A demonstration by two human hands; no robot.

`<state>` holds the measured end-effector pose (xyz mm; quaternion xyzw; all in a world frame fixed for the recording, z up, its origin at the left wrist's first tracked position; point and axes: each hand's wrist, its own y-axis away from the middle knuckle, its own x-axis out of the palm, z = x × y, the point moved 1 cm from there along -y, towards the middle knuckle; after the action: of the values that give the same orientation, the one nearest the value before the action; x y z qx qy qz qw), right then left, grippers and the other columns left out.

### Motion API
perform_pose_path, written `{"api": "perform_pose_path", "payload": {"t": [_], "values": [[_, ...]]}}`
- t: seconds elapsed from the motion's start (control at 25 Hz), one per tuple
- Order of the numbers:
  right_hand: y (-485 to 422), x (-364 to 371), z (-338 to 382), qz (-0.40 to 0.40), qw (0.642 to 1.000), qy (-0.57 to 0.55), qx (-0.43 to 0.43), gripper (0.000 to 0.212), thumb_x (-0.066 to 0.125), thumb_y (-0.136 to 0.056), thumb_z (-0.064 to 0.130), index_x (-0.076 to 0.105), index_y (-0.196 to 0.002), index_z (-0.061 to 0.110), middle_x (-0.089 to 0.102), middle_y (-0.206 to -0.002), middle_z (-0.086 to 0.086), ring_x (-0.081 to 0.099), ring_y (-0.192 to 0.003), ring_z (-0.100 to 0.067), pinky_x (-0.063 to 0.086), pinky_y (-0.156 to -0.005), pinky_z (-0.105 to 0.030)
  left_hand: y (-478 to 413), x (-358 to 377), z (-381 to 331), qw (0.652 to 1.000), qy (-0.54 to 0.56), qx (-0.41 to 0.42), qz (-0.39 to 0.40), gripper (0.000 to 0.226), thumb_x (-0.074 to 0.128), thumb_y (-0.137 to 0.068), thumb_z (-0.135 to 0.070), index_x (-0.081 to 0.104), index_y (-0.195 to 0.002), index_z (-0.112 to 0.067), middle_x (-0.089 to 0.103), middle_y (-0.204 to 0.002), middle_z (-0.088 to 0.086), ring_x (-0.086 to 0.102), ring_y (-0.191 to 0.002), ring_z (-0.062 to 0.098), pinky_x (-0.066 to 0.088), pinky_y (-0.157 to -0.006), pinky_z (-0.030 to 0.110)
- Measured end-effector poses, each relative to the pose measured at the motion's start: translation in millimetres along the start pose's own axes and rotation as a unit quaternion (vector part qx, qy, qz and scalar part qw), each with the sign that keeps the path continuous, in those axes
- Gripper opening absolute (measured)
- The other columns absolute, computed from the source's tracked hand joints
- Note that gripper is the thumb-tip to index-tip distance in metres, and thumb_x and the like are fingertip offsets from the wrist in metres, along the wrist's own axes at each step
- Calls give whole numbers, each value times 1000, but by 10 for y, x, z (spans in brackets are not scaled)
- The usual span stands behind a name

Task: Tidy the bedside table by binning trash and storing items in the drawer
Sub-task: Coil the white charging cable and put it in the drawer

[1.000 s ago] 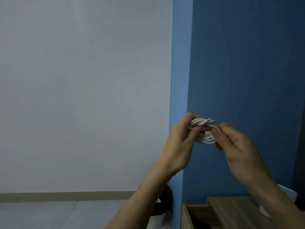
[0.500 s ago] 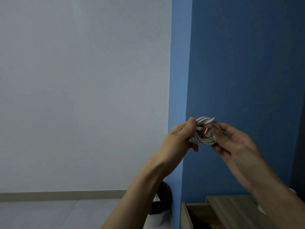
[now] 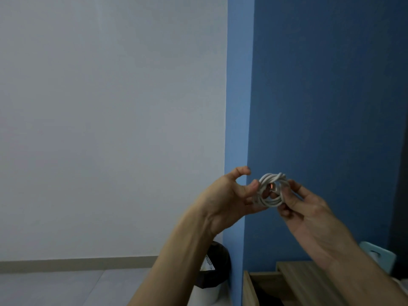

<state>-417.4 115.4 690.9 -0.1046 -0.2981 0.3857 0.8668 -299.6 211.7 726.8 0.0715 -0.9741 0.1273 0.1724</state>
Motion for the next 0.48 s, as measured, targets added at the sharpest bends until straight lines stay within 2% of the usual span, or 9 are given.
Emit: {"api": "perform_pose_path", "payload": {"t": [0.12,0.2,0.28,0.4,0.48], "values": [[-3,-18,9,21,999,8,-25,80,91,-29,43,67,-98,10,73,-87,0,66,-73,-4,51,-60,-11,-43,46,51,998,-16,56,-13,32,40,-89,17,44,-92,-15,61,-79,16,60,-75,25,55,-79,37],[-3,-35,39,48,997,36,-49,69,88,-35,50,71,-93,16,73,-90,0,66,-78,-4,51,-65,-12,-40,96,107,995,-37,94,-19,33,38,-89,19,47,-88,-13,61,-87,19,58,-79,27,53,-77,32],[-14,-64,89,76,990,98,-63,63,82,-43,57,73,-93,19,74,-94,-1,64,-85,-9,51,-69,-12,-39,90,149,993,-33,115,-21,31,39,-90,17,52,-85,-11,62,-81,16,60,-73,23,54,-71,26],[-35,-107,157,100,970,214,-61,69,77,-44,67,73,-98,24,75,-96,-3,62,-88,-14,50,-69,-12,-47,12,165,995,-10,103,-12,27,42,-90,13,58,-85,-9,66,-74,15,66,-63,19,56,-69,26],[-39,-110,190,126,958,251,-60,68,78,-42,65,74,-95,23,75,-95,-3,67,-91,-12,50,-72,-12,-64,-19,178,997,16,77,-27,27,43,-89,14,56,-88,-9,67,-73,15,67,-62,19,57,-68,27]]}}
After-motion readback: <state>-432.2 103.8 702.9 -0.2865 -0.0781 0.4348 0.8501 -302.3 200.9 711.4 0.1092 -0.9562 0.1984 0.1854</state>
